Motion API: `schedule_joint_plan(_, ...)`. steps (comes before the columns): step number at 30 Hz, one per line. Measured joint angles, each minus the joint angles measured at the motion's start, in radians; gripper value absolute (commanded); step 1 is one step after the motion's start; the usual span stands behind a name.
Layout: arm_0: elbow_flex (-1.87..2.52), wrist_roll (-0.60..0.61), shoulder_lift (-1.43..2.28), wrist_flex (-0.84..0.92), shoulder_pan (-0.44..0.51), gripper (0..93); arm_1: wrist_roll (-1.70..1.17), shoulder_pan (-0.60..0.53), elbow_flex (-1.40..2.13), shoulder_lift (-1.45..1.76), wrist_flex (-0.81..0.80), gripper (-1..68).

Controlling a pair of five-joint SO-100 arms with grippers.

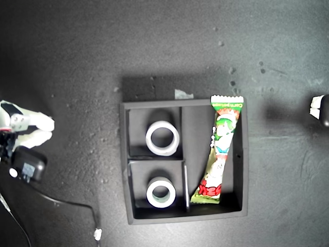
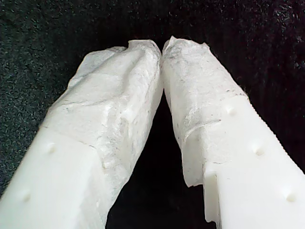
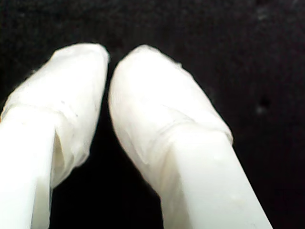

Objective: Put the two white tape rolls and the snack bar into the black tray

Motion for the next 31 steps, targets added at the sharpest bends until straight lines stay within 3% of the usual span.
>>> schedule_joint_plan(5, 0.0, -0.051, 0.0, 0.018, 0.044, 0.4, 0.008, -0.012, 0.0, 0.002, 0.037, -0.1)
schedule_joint_plan(10, 0.0, 0.121, 0.0, 0.018, 0.044, 0.4, 0.14, -0.015, 0.0, 0.003, 0.101, -0.1)
schedule_joint_plan(31, 0.0, 0.123, 0.0, 0.018, 0.044, 0.4, 0.164, -0.026, 0.0, 0.003, 0.109, -0.1)
